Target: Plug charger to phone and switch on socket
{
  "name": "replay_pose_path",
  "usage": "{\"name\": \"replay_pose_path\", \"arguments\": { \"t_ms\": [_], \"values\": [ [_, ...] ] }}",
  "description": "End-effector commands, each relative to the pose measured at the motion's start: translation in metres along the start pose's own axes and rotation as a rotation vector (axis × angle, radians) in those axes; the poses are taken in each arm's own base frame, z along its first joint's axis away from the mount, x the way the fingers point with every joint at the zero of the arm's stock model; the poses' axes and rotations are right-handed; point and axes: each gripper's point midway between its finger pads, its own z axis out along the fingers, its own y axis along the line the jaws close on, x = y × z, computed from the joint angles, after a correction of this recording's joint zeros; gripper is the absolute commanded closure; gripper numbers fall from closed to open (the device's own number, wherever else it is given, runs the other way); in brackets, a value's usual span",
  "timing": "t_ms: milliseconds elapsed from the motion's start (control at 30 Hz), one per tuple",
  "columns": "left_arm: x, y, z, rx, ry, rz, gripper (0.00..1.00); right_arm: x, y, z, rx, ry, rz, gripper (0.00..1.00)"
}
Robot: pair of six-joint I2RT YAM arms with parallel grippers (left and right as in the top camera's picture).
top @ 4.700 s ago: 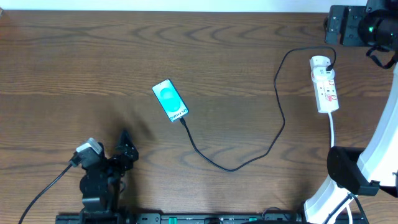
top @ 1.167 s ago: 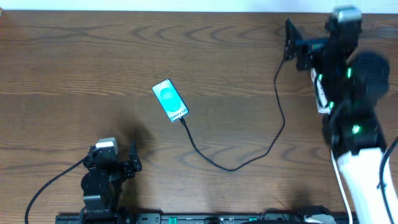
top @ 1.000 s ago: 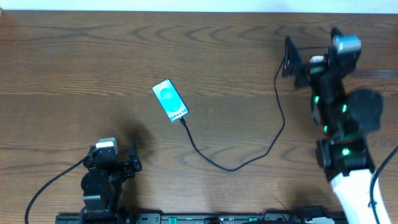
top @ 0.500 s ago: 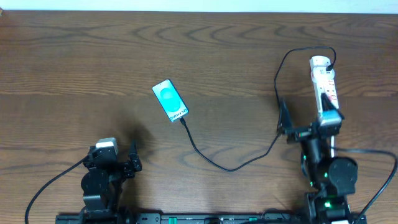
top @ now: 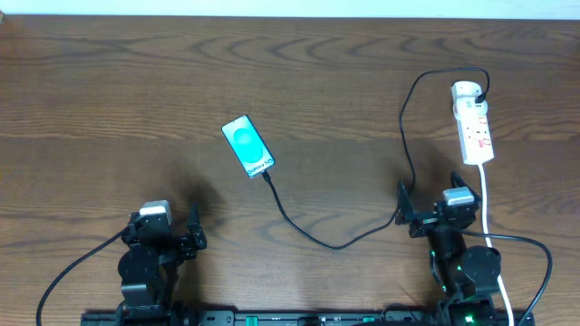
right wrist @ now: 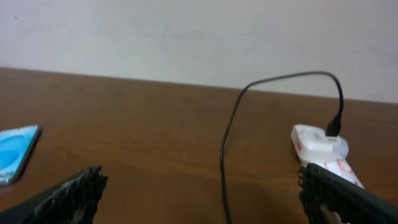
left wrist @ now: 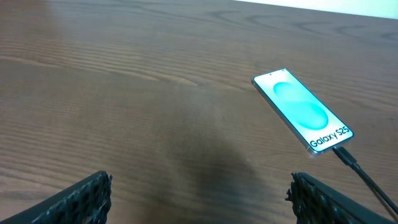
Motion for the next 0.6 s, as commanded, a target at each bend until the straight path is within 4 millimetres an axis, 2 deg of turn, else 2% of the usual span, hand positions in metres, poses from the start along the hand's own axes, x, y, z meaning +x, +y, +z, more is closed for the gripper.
{"name": "replay_pose_path", "arguments": {
  "t_ms": [0,133,567],
  "values": [
    [0.009,0.0,0.002,0.003,0.026,0.019,0.08,0.021,-0.003,-0.002,0.018,0.082,0.028,0.01],
    [0.009,0.0,0.002,0.003,0.026,0.019,0.08,0.051,-0.004,-0.007,0.026,0.205,0.066,0.01],
    [0.009,0.0,0.002,0.003,0.026,0.019,0.08,0.05,-0.003,-0.007,0.026,0.2,0.079,0.01]
  ]
}}
